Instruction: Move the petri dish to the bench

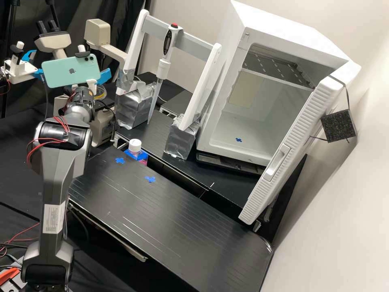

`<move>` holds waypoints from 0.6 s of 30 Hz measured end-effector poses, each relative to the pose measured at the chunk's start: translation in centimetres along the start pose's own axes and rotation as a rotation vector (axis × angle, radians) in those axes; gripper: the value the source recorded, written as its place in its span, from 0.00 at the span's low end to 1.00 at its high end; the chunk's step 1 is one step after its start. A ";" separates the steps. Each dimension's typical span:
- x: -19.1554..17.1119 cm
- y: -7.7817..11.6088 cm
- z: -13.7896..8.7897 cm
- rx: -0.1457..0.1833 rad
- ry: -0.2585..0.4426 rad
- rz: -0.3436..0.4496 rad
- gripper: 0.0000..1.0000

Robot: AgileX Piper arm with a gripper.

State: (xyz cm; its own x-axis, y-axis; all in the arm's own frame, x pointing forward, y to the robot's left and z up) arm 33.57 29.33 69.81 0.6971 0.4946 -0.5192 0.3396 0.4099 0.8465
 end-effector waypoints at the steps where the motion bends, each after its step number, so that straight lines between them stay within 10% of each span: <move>1: -0.1 -0.2 0.1 0.013 0.010 -0.011 1.00; 8: -1.0 -2.2 0.9 0.103 0.109 -0.123 1.00; 18: -1.1 -2.8 2.9 0.159 0.259 -0.040 1.00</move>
State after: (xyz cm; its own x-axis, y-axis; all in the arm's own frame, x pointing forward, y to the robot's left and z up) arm 33.63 25.39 68.33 0.5036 0.6682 -0.5477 0.4724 0.3178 0.8221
